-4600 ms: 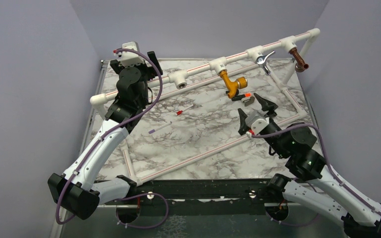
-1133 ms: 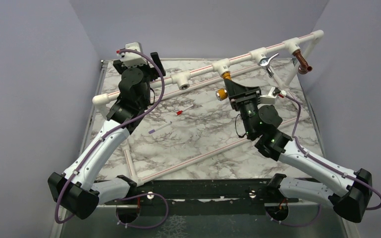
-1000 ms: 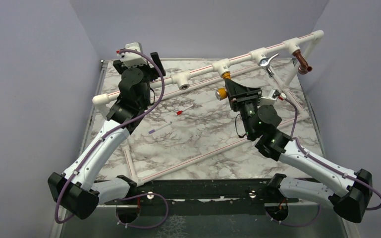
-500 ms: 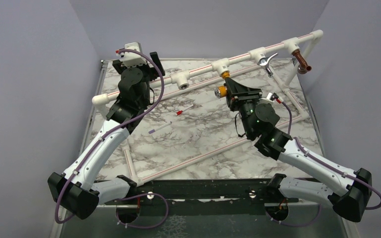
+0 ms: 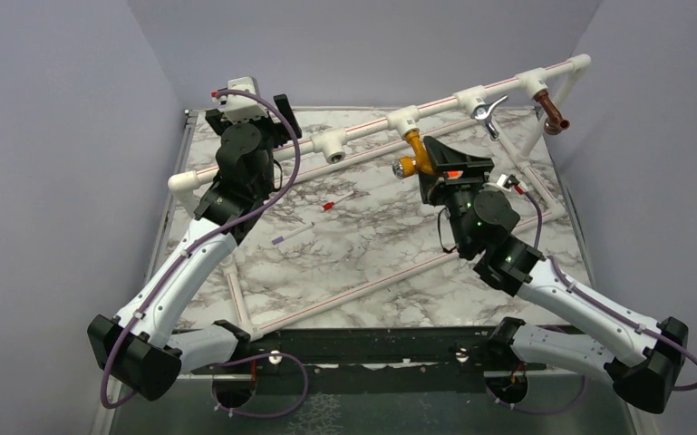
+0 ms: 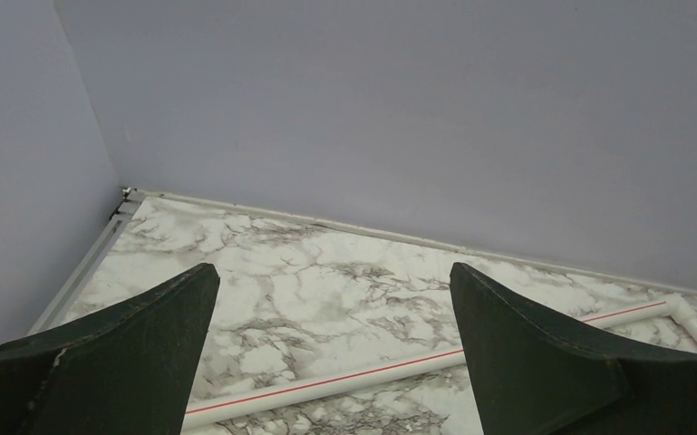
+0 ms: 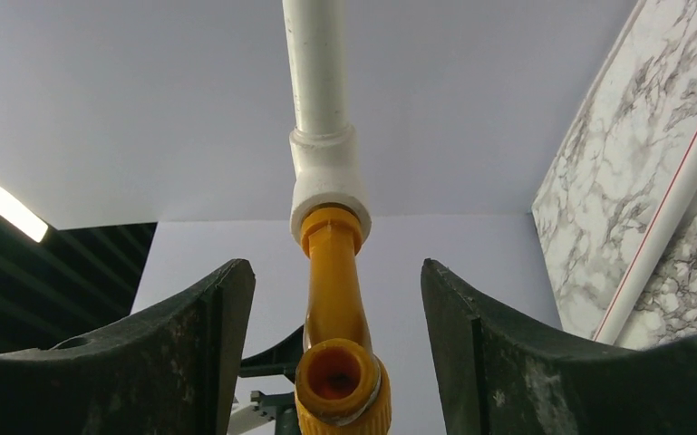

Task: Install the water faucets

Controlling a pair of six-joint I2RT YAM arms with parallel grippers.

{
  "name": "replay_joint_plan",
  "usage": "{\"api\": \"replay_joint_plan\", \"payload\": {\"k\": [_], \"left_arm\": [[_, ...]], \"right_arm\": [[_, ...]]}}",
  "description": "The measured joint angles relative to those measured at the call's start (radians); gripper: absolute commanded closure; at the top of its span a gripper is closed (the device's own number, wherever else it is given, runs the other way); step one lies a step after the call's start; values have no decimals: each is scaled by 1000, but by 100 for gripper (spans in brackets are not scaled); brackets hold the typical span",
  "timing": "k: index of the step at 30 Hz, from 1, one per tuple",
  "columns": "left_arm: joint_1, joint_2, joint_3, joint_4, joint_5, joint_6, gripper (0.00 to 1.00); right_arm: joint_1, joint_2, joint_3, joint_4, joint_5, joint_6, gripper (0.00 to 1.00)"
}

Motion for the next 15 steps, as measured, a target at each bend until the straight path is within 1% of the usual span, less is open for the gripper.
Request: {"api": "replay_joint_plan", "payload": {"k": [3, 9, 15], "left_arm": [[0, 1, 0, 1, 0, 0, 1], [0, 1, 0, 2, 0, 0, 1], [0, 2, 0, 2, 0, 0, 1]], "right_arm": [[0, -17, 0, -22, 3, 2, 20], [0, -43, 0, -68, 3, -17, 18], [0, -102, 0, -103, 2, -124, 18]]}}
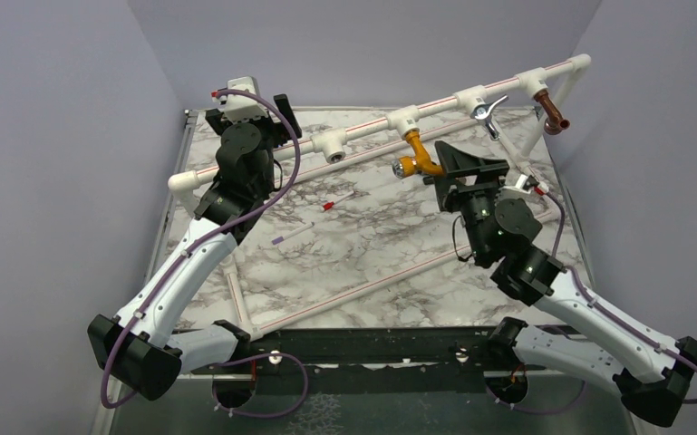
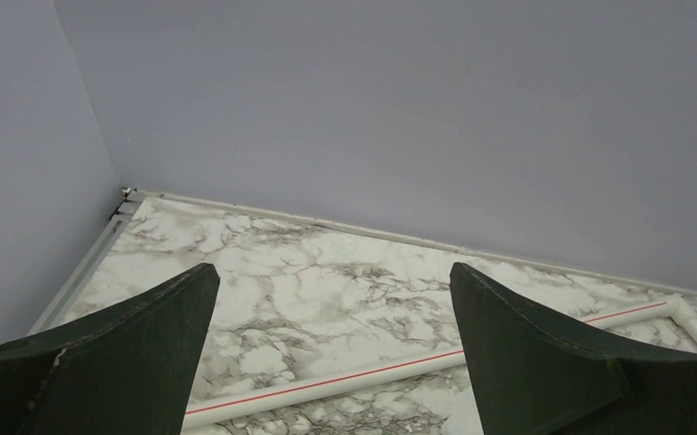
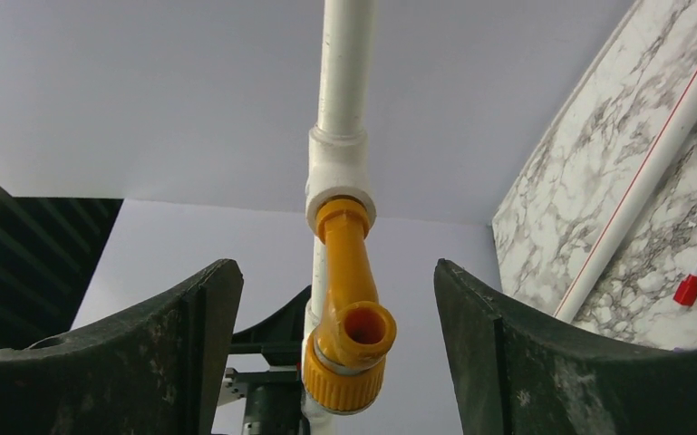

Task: Install the water faucets

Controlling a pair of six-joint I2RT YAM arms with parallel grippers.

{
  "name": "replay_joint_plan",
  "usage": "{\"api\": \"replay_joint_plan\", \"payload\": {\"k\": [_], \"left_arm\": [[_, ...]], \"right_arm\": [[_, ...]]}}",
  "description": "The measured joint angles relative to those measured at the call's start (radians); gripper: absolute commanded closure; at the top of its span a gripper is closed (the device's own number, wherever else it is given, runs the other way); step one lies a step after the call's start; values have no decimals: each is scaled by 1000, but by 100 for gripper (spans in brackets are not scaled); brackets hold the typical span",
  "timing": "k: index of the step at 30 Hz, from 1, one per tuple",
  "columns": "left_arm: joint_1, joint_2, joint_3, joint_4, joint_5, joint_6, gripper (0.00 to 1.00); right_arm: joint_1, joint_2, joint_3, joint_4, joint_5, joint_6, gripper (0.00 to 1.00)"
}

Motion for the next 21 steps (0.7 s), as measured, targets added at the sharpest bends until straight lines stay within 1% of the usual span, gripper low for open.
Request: {"api": "replay_joint_plan", "payload": {"k": [7, 11, 16, 21], "left_arm": [[0, 0, 0, 0, 0, 0, 1], [0, 0, 0, 0, 0, 0, 1], [0, 0, 0, 0, 0, 0, 1], [0, 0, 0, 0, 0, 0, 1]], "right_arm": [[0, -115, 0, -47, -2, -215, 16], [0, -155, 0, -103, 0, -407, 16], [0, -192, 0, -115, -17, -793, 16], [0, -229, 0, -90, -91, -1192, 15]]}}
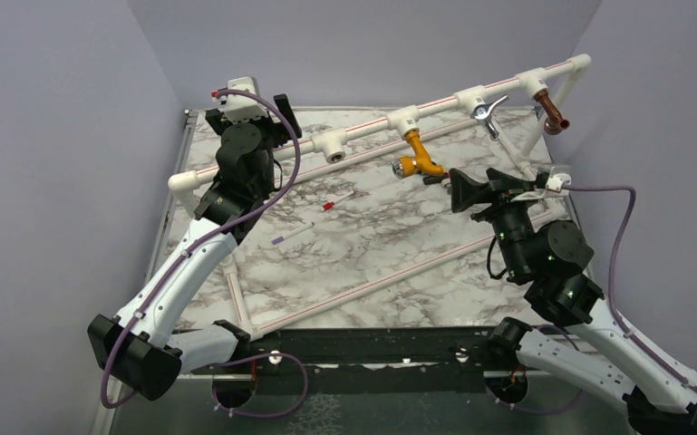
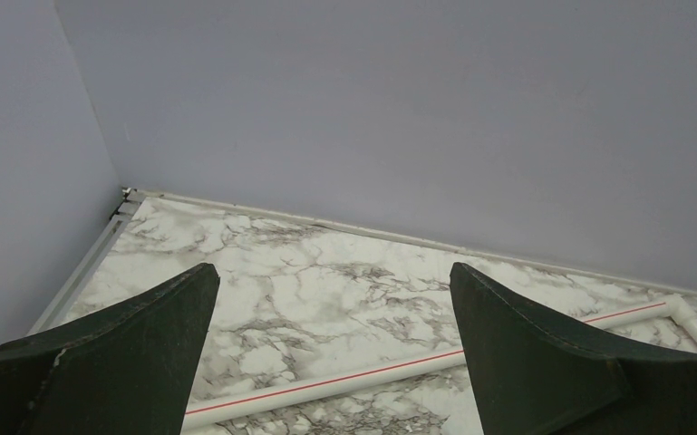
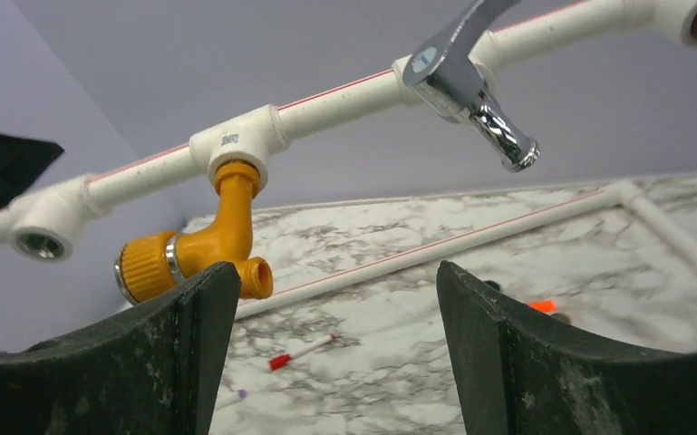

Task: Install the water faucets

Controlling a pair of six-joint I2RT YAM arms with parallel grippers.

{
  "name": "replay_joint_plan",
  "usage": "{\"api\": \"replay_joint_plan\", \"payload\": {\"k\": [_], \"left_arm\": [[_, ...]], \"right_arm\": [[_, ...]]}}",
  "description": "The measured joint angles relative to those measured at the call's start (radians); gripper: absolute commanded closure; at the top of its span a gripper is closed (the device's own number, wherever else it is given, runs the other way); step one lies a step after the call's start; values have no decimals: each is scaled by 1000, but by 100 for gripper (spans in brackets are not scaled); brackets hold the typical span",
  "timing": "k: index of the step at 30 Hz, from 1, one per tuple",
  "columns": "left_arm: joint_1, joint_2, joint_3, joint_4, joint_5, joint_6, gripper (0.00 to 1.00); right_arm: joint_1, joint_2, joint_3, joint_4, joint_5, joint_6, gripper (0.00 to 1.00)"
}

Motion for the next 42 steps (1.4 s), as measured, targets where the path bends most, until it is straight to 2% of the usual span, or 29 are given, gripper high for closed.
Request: {"api": "replay_joint_plan", "payload": {"k": [4, 12, 13, 22, 32, 42], "left_arm": [[0, 0, 0, 0, 0, 0, 1], [0, 0, 0, 0, 0, 0, 1], [0, 0, 0, 0, 0, 0, 1], [0, 0, 0, 0, 0, 0, 1], [0, 0, 0, 0, 0, 0, 1], [0, 0, 0, 0, 0, 0, 1]], "right_arm": [[0, -2, -3, 10, -80, -285, 9], [0, 6, -81, 14, -210, -856, 8], [0, 6, -81, 14, -210, -856, 8], [0, 54, -112, 52, -331, -1303, 8], [0, 172, -138, 263, -379, -1624, 9], [0, 279, -140, 426, -427, -1759, 19]]}}
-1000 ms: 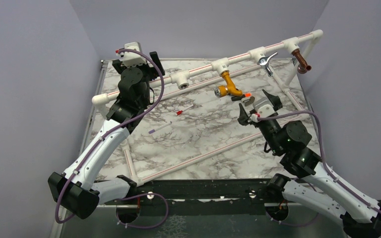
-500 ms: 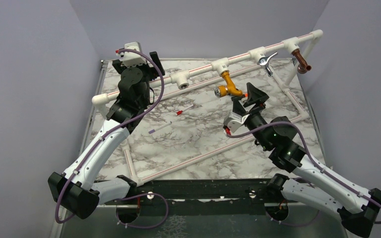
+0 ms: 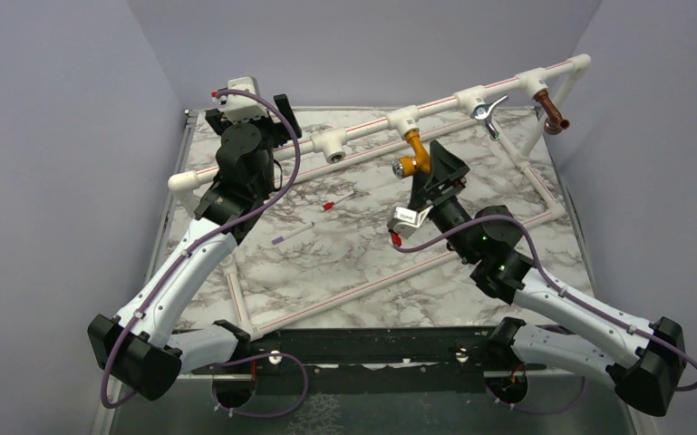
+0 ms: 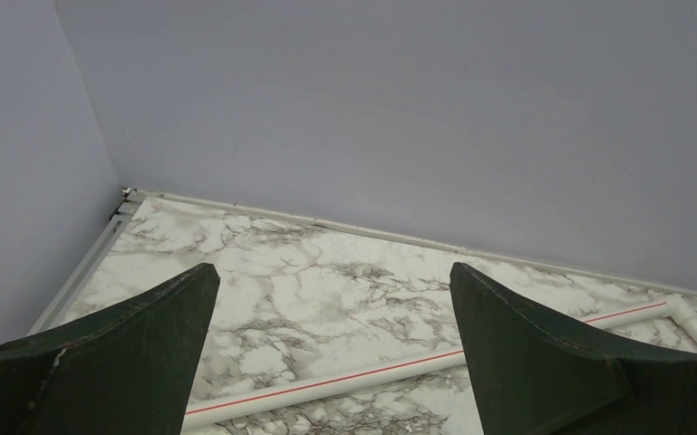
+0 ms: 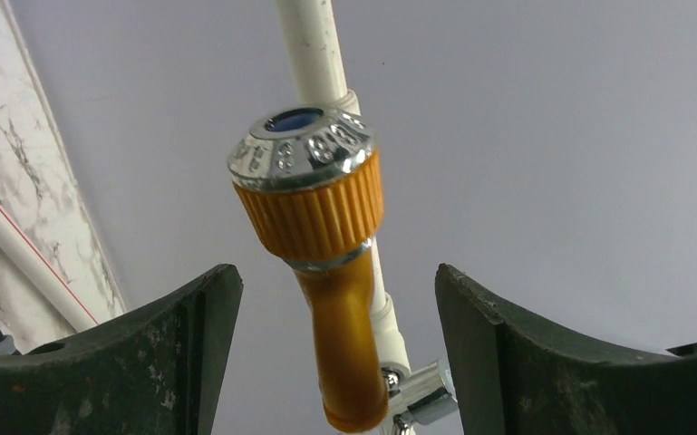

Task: Install the water faucets

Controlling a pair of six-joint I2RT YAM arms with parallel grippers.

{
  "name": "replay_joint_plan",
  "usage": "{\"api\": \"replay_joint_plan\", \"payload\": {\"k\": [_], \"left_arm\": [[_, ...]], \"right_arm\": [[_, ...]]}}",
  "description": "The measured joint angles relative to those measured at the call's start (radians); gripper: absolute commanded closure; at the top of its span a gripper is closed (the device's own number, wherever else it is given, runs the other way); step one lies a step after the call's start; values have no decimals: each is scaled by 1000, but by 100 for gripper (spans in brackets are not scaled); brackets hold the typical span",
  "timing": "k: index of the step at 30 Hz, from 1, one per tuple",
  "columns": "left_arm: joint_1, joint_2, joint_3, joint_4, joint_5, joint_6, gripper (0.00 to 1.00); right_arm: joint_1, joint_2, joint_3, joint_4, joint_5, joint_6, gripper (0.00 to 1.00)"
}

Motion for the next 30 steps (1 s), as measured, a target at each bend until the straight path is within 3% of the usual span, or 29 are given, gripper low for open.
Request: {"api": "replay_joint_plan", "payload": {"k": [8, 15, 20, 24, 30], "left_arm": [[0, 0, 0, 0, 0, 0, 1], [0, 0, 0, 0, 0, 0, 1], [0, 0, 0, 0, 0, 0, 1], [0, 0, 0, 0, 0, 0, 1], [0, 0, 1, 0, 0, 0, 1]], "right_arm": [[0, 80, 0, 80, -11, -30, 28], [0, 103, 0, 140, -14, -32, 45], [0, 116, 0, 180, -15, -19, 71], [0, 120, 0, 194, -13, -7, 99], [0, 121, 0, 216, -13, 67, 99]]}}
